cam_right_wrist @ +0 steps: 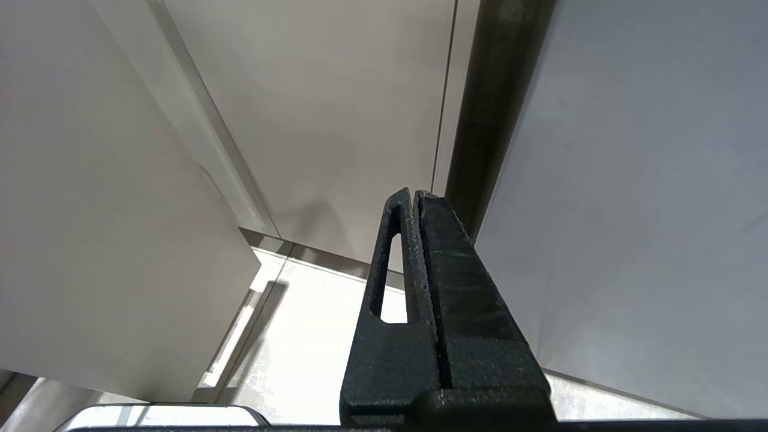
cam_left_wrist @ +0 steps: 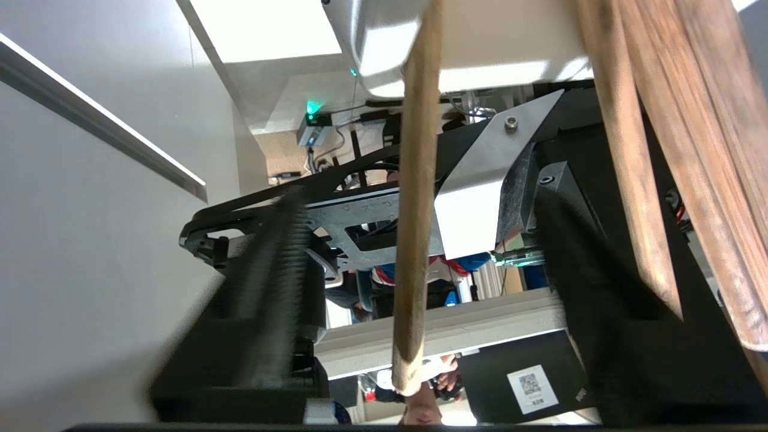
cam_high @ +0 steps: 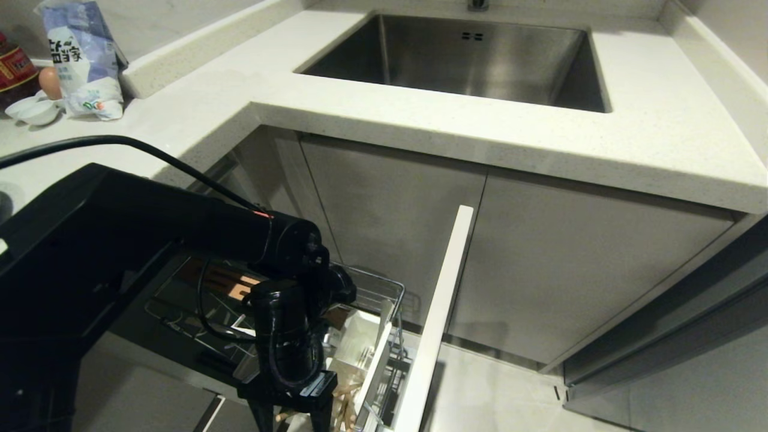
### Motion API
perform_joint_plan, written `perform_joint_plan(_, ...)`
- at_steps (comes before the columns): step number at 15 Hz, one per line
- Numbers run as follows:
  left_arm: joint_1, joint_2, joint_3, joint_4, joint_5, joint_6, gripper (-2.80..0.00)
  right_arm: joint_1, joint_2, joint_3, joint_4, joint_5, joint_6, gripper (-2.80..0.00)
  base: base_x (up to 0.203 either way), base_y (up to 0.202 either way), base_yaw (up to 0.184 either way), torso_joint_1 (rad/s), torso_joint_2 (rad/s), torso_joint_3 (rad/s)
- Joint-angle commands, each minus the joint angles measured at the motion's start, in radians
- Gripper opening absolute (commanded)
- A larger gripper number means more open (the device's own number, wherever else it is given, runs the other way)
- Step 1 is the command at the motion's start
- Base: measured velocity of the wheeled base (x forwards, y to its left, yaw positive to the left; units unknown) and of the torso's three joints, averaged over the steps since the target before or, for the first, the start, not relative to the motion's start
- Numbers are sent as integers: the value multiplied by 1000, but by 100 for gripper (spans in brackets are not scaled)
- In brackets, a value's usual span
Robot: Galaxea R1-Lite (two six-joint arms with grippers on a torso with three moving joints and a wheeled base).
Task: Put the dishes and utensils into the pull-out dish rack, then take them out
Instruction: Take the chopsticks out of the cupboard
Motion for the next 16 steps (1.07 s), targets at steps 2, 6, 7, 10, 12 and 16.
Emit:
perform_joint_plan(2, -2, 4, -10, 10, -7, -3, -280, 0, -1, 23, -1, 0, 0, -280, 0, 0, 0, 0, 0, 0)
perform_joint_plan(6, -24, -6, -19, 24, -56, -13, -280, 0, -1, 23, -1, 0, 0, -280, 0, 0, 0, 0, 0, 0)
perform_joint_plan(7, -28, -18, -20, 38, -56, -23, -280, 0, -1, 23, -1, 0, 0, -280, 0, 0, 0, 0, 0, 0)
perform_joint_plan(10, -42, -70, -21, 66, -56, -26, -280, 0, -1, 23, -1, 0, 0, -280, 0, 0, 0, 0, 0, 0)
perform_joint_plan(12, -49, -130, -18, 85, -56, -26, -280, 0, -1, 23, -1, 0, 0, -280, 0, 0, 0, 0, 0, 0)
perform_joint_plan(16, -96, -318, -13, 148, -53, -28, -280, 0, -1, 23, -1, 0, 0, -280, 0, 0, 0, 0, 0, 0)
